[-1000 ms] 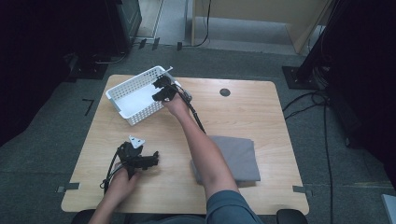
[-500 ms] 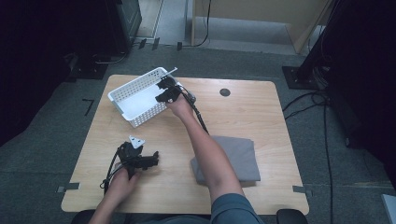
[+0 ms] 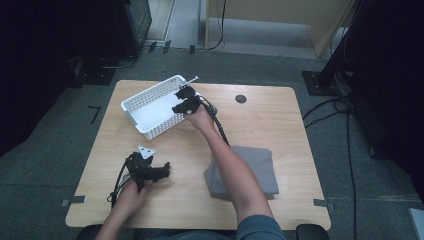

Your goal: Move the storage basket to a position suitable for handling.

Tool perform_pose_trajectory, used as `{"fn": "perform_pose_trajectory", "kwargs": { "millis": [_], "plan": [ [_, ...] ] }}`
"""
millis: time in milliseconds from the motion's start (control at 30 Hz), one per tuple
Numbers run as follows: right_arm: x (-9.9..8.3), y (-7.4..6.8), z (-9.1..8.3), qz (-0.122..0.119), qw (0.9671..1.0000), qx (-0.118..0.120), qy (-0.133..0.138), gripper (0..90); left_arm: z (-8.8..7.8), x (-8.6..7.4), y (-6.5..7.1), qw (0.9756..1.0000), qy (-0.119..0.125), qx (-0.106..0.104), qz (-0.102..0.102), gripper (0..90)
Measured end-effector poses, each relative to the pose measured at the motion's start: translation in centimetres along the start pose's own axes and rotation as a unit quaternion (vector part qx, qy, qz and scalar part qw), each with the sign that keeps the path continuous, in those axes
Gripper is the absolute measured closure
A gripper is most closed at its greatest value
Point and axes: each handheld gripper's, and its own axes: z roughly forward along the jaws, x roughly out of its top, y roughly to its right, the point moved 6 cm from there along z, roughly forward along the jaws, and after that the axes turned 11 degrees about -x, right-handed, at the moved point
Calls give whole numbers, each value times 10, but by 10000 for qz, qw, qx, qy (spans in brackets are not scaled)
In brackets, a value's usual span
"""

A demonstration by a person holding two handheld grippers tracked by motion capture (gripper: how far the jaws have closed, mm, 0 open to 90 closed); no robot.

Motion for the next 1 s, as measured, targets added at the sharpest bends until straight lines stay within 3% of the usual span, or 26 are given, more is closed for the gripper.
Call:
{"fn": "perform_pose_trajectory", "kwargs": {
  "millis": [533, 900, 1000],
  "plan": [
    [-29, 7, -23, 156, 9998, 134, 48, 703, 0, 0, 0, 10000, 16, -1, -13, 0],
    [-48, 9, -38, 188, 9997, 142, 51, 698, 0, 0, 0, 10000, 16, 0, -12, 0],
    [-49, 13, -42, 97, 9999, 45, 71, 693, 0, 0, 0, 10000, 16, 0, -13, 0]
  ]
}}
